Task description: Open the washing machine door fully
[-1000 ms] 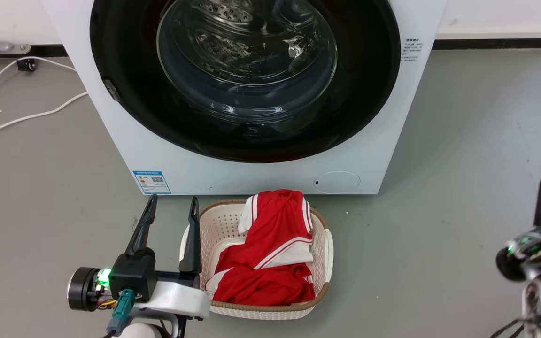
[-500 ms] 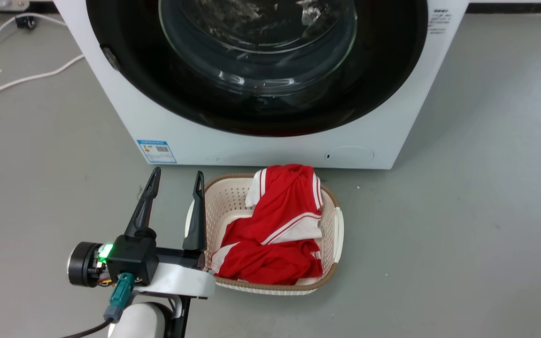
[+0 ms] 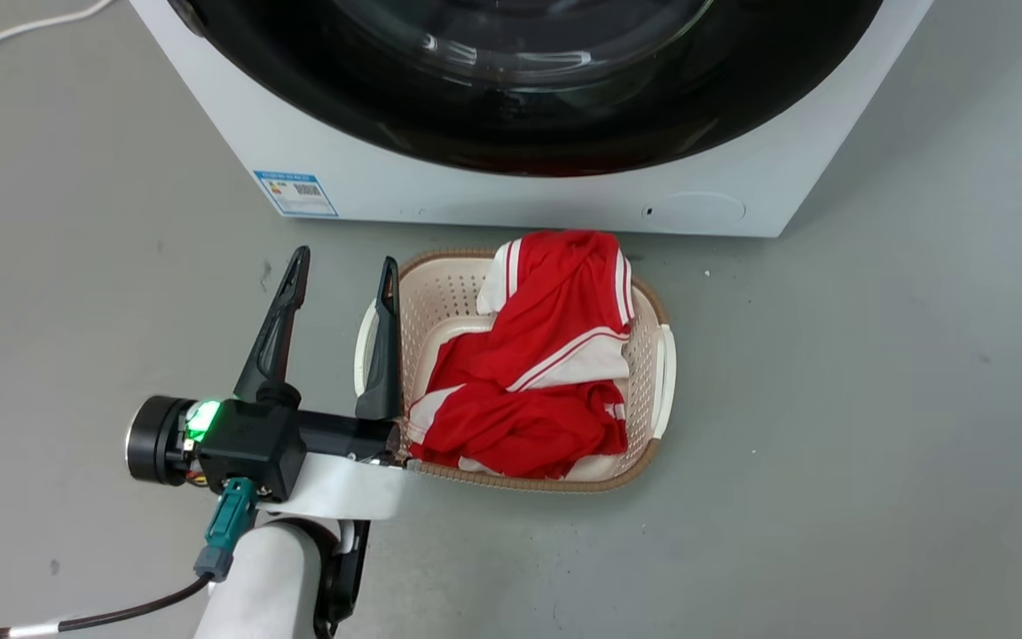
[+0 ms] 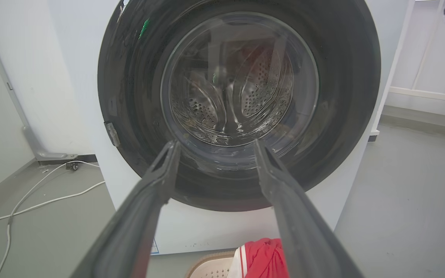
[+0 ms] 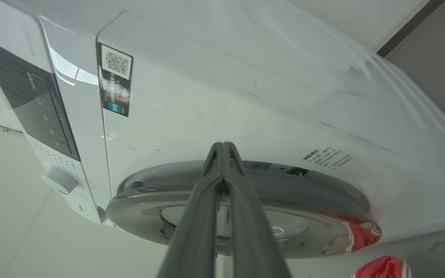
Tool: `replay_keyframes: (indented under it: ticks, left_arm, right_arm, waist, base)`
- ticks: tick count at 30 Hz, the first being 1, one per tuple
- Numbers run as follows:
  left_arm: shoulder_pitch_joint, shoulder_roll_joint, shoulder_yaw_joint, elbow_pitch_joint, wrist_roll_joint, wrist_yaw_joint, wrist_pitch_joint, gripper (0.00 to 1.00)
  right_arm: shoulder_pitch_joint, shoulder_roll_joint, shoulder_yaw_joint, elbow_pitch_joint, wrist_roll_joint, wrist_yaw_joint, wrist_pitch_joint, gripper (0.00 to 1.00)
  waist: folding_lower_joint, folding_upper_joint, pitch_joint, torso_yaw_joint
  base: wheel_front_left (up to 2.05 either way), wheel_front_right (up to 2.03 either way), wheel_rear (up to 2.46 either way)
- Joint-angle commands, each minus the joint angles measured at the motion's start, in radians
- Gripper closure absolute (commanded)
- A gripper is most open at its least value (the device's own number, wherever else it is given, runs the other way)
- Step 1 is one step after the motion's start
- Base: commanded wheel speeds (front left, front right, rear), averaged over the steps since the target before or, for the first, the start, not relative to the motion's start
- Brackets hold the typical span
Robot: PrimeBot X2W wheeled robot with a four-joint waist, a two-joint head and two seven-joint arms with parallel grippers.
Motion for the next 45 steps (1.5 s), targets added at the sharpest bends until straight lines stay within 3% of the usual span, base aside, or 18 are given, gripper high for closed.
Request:
replay_keyframes:
  ticks: [1,7,26,45]
  left_arm:
    - [-0.021,-0.001,-0.006,-0.006,-0.002,0.005,-0.002,0.00]
    - [-0.046,-0.002,-0.020,-0.016,-0.008,0.012,-0.002,0.00]
    - [-0.095,-0.002,-0.066,-0.027,-0.016,0.029,-0.002,0.00]
    - [-0.115,-0.002,-0.072,-0.012,-0.028,0.038,-0.002,0.00]
  right_arm:
    - [-0.040,0.019,0.026,0.022,-0.020,0.000,0.022,1.00]
    - [-0.140,0.069,0.094,0.095,-0.071,0.000,0.076,1.00]
    - [-0.307,0.102,0.168,0.205,-0.151,0.000,0.180,1.00]
    - [-0.258,0.106,0.146,0.122,-0.085,0.001,0.382,1.00]
  waist:
    - [-0.0001,0.0000,0.028,0.005]
    - [-0.0001,0.0000,0.072,0.015]
    - [-0.0001,0.0000,0.173,0.041]
    - [-0.0001,0.0000,0.186,0.031]
  base:
    - [0.00,0.00,0.00]
    - [0.00,0.00,0.00]
    - [0.00,0.00,0.00]
    - [0.00,0.00,0.00]
